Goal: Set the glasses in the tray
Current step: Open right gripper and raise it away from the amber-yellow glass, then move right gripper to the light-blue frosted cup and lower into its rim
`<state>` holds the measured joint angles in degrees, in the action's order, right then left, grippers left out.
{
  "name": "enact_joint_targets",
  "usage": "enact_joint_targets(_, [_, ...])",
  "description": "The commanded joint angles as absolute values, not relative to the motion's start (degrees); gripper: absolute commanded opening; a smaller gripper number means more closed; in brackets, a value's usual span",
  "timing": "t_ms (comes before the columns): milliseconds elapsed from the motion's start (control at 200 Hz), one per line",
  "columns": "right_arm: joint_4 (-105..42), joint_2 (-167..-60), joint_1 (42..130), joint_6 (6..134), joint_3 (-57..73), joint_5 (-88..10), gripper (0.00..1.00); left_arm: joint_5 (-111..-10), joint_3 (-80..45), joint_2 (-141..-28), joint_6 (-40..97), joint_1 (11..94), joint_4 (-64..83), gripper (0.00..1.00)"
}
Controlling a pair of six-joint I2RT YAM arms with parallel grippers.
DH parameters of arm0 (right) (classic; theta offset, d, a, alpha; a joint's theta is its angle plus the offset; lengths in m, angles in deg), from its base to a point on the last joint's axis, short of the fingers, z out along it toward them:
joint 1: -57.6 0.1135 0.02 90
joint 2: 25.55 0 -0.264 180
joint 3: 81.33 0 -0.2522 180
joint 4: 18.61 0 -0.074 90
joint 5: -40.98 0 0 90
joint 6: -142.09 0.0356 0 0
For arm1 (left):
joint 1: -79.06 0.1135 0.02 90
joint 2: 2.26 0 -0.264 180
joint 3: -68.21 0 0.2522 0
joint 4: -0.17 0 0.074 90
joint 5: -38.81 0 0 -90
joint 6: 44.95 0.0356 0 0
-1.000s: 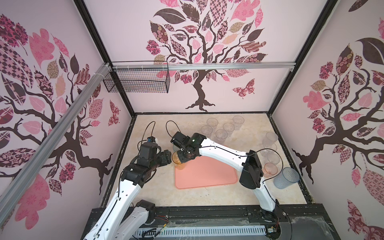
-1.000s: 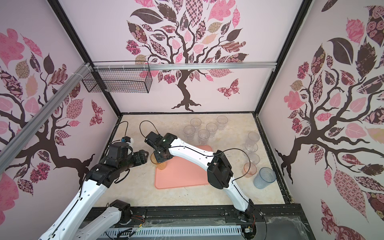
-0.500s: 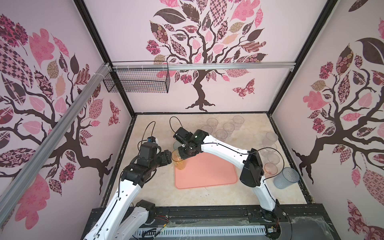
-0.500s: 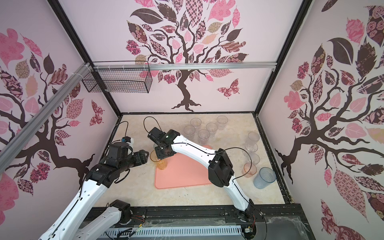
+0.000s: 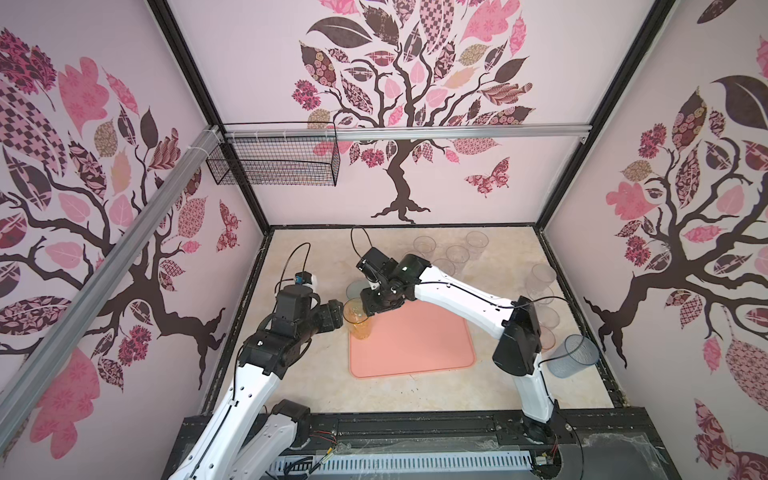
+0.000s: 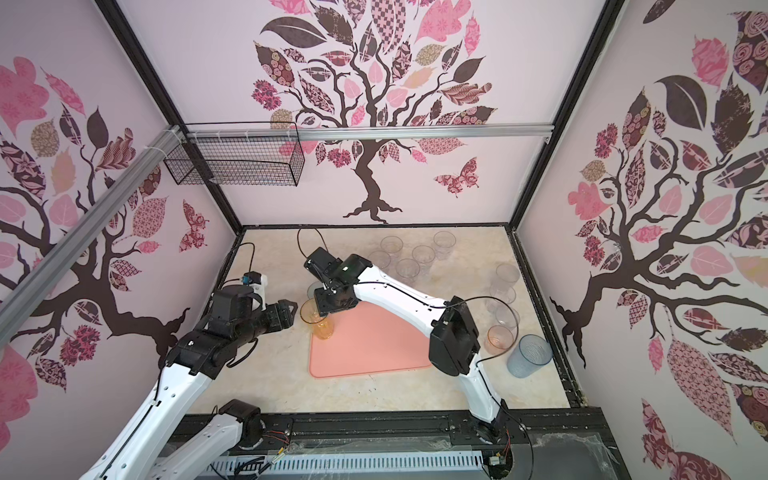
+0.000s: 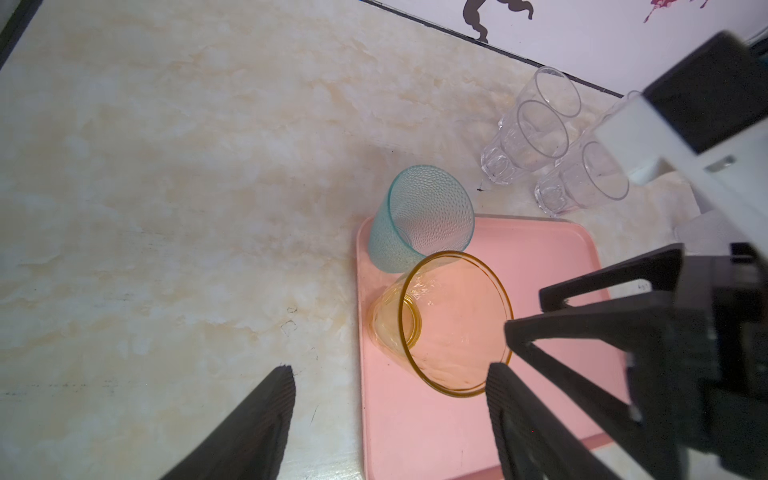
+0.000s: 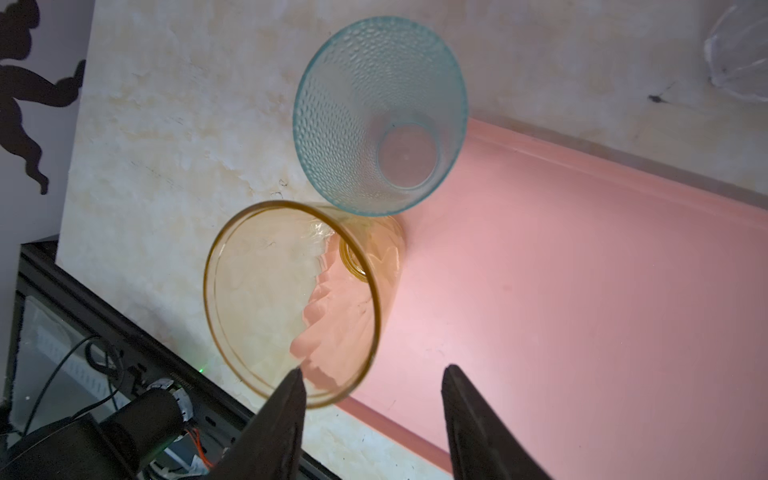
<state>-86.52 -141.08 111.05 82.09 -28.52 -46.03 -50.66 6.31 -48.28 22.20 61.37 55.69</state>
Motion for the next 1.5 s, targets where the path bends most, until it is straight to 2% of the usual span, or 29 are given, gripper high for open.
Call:
enact_joint_targets(0, [-83.51,-130.65,109.11,82.67,-24.22,-45.48,0.58,-51.15,2.48,-48.15,25.38,60.34,53.24,0.77])
enact_joint_targets(185, [-79.70,-119.33,105.23,83.97,-10.43,-48.84,0.60,-46.08,-0.51,-50.66,27.38,51.51,49.92,0.77])
enact_joint_targets(400, [-80.23,-108.31,96.56,85.04,3.00,-49.24,0.61,-39.65,-4.68,-59.66,28.78,37.69,45.42,0.76])
enact_joint_targets(650, [-84.59,-103.25,91.50,82.90,10.88,-55.34,0.64,-37.85,-10.81,-73.04,30.86,26.36,42.78,0.77])
enact_joint_targets(840, [-86.29,-103.30,90.51,83.72,13.53,-61.89,0.66,-38.14,-14.08,-80.87,29.91,22.02,41.74,0.77])
enact_joint_targets(1030, [-85.37,-100.52,87.99,84.69,17.96,-64.67,0.66,-40.37,-14.08,-83.47,27.81,20.20,40.50,0.77])
enact_joint_targets(1305, [-89.02,-96.91,83.03,84.86,18.09,-63.03,0.70,-39.20,-13.23,-83.78,30.04,19.91,37.57,0.77])
enact_joint_targets(1405, [-91.37,-95.94,77.13,83.73,16.80,-61.78,0.70,-39.39,-13.16,-84.60,30.77,19.91,36.04,0.77])
enact_joint_targets(1495, [-92.31,-93.66,66.92,82.37,17.12,-57.94,0.70,-40.20,-13.42,-85.53,31.44,19.91,35.36,0.77])
